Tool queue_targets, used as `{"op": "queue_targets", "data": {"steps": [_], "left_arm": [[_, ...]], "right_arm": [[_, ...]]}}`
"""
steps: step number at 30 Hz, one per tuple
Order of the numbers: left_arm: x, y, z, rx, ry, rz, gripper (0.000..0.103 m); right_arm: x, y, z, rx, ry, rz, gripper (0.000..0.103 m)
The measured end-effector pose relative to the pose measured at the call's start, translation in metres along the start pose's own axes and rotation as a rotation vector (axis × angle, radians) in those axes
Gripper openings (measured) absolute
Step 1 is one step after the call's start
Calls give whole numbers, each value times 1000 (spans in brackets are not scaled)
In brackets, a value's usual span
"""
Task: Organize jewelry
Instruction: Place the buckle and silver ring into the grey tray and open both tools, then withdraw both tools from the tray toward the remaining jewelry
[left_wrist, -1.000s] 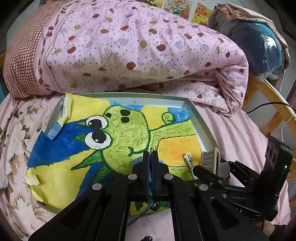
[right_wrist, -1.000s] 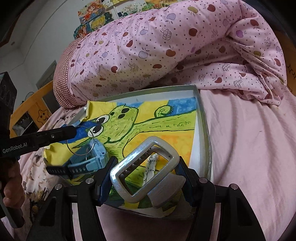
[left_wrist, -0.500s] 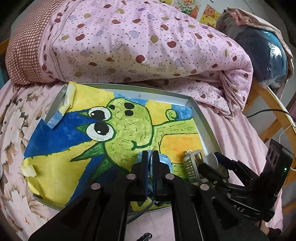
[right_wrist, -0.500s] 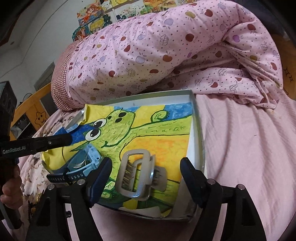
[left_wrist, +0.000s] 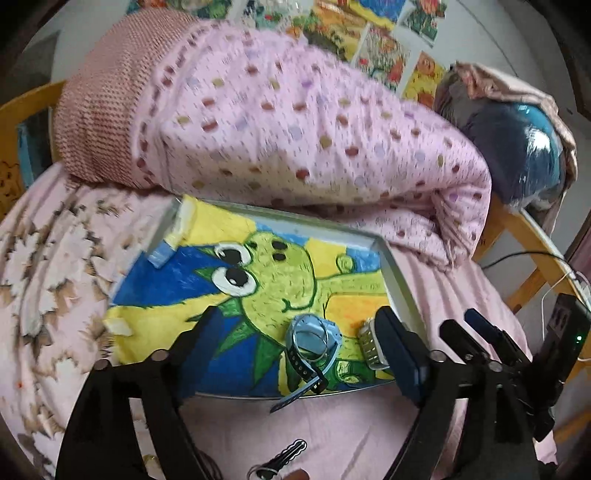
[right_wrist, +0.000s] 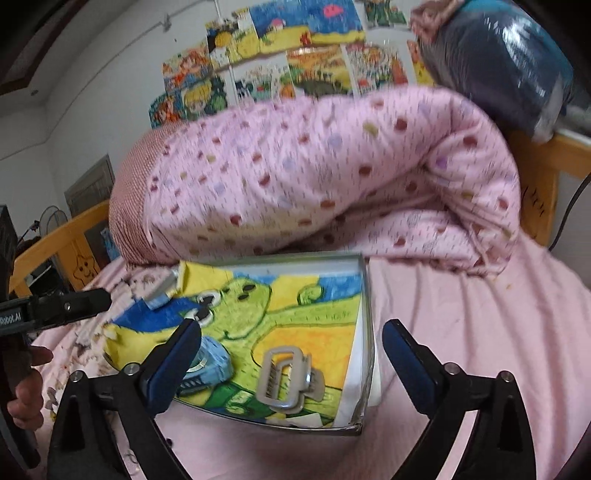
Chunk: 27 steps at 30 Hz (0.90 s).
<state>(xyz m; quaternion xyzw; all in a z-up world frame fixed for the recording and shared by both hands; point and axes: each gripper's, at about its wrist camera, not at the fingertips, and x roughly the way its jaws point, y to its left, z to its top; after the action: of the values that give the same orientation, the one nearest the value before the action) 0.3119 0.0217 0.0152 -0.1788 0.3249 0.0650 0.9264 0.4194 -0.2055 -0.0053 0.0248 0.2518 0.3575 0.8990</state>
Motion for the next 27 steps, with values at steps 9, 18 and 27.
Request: {"op": "queue_targets", "data": {"steps": [9,18,27], "left_arm": [[-63,2,-11,1,-107,44,101],[-120,12,-31,7,-165,73,101],[-168,21,-65,43,-211,84,101]], "right_arm": [[-66,32,7,4,-113,-24,103],[-119,68,-6,-22,-156,-13,103],[-156,103,-29,-54,-132,6,103]]}}
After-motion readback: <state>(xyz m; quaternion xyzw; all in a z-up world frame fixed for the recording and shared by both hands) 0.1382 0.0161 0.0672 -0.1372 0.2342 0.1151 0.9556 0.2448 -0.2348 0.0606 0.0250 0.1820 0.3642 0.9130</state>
